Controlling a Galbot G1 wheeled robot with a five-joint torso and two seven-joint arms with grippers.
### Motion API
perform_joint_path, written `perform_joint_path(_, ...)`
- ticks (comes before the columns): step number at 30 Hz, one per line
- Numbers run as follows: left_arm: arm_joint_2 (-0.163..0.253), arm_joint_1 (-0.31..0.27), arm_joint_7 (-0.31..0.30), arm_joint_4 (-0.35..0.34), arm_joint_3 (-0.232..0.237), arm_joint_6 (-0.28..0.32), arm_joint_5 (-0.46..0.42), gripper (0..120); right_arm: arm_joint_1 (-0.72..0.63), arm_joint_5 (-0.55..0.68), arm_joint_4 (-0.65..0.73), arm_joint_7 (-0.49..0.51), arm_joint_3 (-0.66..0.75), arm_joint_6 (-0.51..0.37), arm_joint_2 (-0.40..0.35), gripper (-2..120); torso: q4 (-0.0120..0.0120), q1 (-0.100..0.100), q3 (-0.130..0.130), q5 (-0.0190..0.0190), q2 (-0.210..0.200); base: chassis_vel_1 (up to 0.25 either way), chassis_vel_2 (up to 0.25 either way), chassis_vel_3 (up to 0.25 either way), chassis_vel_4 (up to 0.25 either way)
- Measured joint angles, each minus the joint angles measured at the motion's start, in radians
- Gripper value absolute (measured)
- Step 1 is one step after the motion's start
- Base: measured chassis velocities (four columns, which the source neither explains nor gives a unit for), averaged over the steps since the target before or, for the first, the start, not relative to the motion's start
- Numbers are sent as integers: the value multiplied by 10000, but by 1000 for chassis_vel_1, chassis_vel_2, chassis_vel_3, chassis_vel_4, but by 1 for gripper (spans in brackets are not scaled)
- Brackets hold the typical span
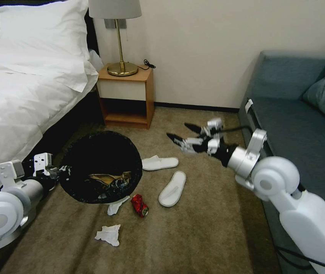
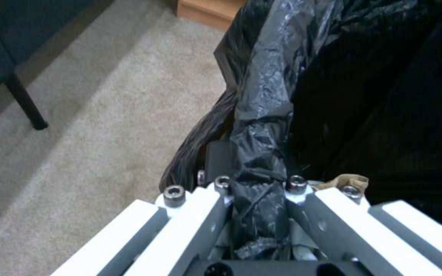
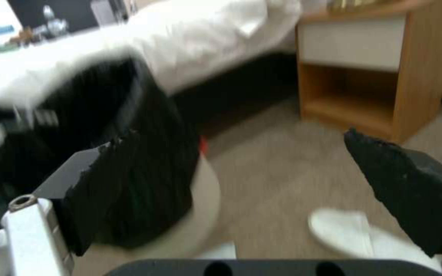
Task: Pick up the trash bin, then pick up the garbage on the floor and place it into the trash bin.
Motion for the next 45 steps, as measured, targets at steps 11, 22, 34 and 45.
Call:
perform_joint_path(11,69,-153,-281,-86,-241,0,-237,2,-322,-1801,-1853,-701,-851,516,439,100,1,0,0,-2,0,0,0,0,0)
perform_joint_path(22,199,-282,15,-251,-540,0,-320,2,35,-3470,-4781,-682,-1885,1435,1712,100,-1,0,0,-1,0,0,0,0,0)
perform_joint_path(34,227,-155,86,-340,-724,0,-325,2,1004,-4655,-7702,-651,-2835,2120,4008,100,2,0,1,-4,-2,0,0,0,0)
perform_joint_path(45,230,-212,100,-326,-703,1,-328,2,1699,-5610,-9830,-646,-3318,2561,4868,100,2,0,1,-4,-1,0,0,0,0)
